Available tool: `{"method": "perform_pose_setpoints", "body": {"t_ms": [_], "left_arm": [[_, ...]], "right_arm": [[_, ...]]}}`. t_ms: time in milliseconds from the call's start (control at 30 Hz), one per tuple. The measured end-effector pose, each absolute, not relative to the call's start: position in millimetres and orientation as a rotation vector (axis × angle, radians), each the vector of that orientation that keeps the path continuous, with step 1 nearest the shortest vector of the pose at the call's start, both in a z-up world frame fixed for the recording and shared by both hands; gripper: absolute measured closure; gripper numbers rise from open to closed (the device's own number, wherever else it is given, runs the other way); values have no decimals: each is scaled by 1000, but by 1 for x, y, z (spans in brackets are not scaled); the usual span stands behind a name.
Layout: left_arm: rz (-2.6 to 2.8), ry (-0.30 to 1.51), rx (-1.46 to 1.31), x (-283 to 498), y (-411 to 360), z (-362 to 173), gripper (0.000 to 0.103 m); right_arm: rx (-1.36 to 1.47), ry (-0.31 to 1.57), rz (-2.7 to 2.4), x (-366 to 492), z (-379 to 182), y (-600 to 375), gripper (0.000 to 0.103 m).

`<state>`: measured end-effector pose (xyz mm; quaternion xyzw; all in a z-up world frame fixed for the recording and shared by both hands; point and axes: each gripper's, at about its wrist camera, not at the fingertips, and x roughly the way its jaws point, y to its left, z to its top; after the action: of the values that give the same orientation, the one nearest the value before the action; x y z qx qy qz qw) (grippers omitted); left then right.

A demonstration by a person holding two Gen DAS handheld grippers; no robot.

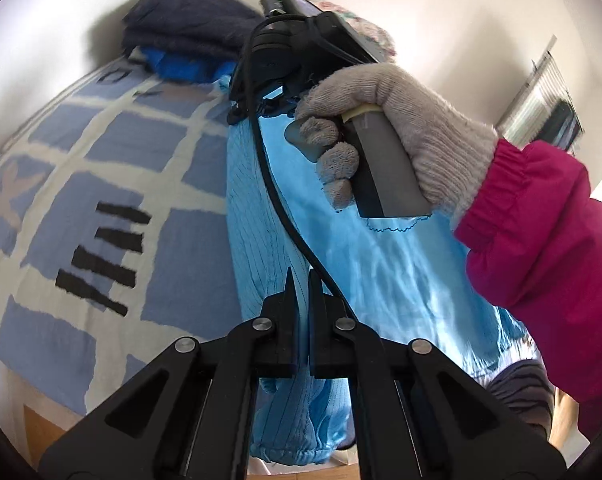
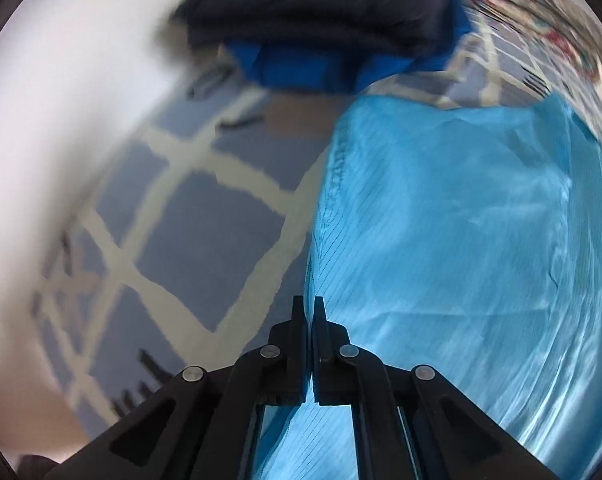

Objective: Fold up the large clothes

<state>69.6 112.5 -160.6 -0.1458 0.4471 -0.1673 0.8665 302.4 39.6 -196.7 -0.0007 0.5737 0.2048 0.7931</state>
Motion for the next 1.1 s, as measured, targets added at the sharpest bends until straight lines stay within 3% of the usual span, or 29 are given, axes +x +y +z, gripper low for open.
{"method": "perform_pose_setpoints", "body": {"t_ms": [300,533,800,1033,1100], "left_arm": [[-467,919,-88,58,41,-135,103],[-569,954,72,45,-26,-141,103],[-675,1047,85,36,-67,-166,103],[-749,1070,-43,12,-25,-136,103],[-738,1041,-61,3,-1,-123,102]], "right_arm": [[398,1077,468,277,-165,-93,103],[688,1074,382,259,-213,-195,103],[610,1106,288,261,-243,-222,103],[489,1140,275,270,-241,-211,102],[475,1186,278,265,-242,-215,92]]}}
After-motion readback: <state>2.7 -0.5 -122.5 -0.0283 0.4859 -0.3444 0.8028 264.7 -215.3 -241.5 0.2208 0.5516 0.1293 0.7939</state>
